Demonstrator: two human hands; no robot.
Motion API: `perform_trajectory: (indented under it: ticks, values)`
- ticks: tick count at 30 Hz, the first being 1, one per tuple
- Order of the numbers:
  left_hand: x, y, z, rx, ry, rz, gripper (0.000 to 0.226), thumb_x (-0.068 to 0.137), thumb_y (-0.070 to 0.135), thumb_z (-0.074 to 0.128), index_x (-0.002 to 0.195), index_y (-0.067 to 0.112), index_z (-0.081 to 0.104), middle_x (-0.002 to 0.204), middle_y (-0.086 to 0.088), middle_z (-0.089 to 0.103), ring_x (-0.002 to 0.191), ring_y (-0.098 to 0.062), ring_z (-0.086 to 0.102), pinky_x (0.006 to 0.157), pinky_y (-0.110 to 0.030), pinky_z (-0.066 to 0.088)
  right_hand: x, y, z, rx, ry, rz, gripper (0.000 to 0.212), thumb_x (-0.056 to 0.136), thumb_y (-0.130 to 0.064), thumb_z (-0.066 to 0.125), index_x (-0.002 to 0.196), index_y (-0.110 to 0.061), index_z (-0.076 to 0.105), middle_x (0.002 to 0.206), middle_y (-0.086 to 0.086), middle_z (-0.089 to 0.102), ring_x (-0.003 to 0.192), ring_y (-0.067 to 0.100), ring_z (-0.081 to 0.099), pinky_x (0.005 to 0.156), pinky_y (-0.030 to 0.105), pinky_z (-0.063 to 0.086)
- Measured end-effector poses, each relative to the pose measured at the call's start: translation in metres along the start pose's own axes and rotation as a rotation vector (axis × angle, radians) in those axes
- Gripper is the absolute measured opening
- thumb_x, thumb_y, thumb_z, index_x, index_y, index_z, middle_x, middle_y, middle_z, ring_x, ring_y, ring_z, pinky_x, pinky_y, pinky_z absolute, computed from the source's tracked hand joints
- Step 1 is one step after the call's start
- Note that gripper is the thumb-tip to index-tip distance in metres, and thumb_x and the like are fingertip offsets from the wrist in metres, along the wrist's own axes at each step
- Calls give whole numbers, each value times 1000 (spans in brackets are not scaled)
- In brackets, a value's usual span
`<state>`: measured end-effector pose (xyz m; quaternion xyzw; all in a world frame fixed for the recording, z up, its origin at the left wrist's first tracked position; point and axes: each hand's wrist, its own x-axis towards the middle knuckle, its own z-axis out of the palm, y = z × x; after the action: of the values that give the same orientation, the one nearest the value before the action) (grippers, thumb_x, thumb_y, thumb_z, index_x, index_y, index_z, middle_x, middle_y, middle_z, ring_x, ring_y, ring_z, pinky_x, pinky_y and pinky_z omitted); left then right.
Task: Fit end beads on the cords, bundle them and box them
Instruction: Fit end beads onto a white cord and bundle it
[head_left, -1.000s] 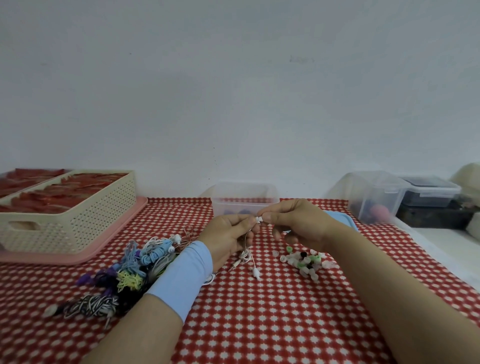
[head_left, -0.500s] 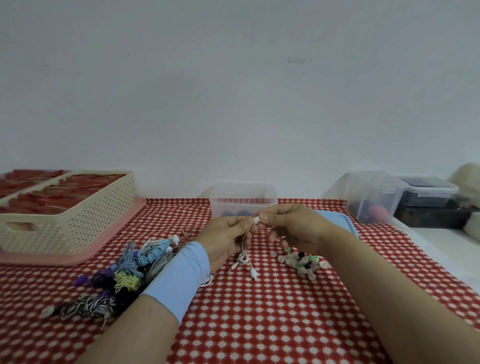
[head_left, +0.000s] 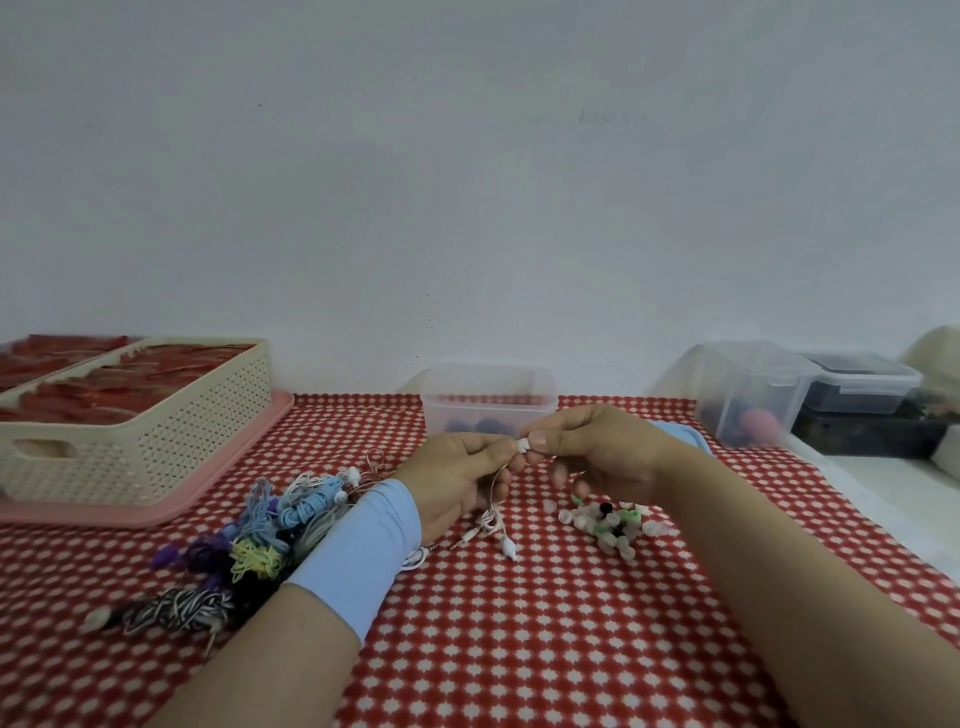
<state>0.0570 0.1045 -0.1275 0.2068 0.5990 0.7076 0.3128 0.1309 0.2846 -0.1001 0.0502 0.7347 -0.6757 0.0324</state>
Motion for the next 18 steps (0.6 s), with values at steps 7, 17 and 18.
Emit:
perform_trajectory:
  ticks: [7, 17, 18]
  values:
    - [0, 2, 2, -71, 51, 9, 15, 95, 8, 59, 92, -1, 70, 74, -3, 68, 60, -8, 59, 55, -19, 52, -3, -2, 6, -87, 41, -109, 16, 95, -13, 67, 96, -18, 82, 92, 10, 73, 57, 16, 59, 43, 24, 46]
    - [-1, 7, 3, -148, 5, -112, 16, 96, 14, 58, 95, 1, 68, 73, -2, 66, 63, -9, 60, 57, -19, 56, -6, -14, 5, -493, 132, -382, 14, 83, -2, 80, 89, -15, 82, 82, 4, 77, 59, 21, 64, 58, 37, 58]
    - [-2, 8, 3, -142, -4, -120, 16, 97, 14, 58, 95, 1, 69, 73, -3, 66, 64, -9, 60, 57, -20, 56, -4, -14, 6, -501, 148, -389, 11, 82, -3, 81, 86, -13, 82, 80, 4, 77, 58, 19, 64, 58, 35, 58]
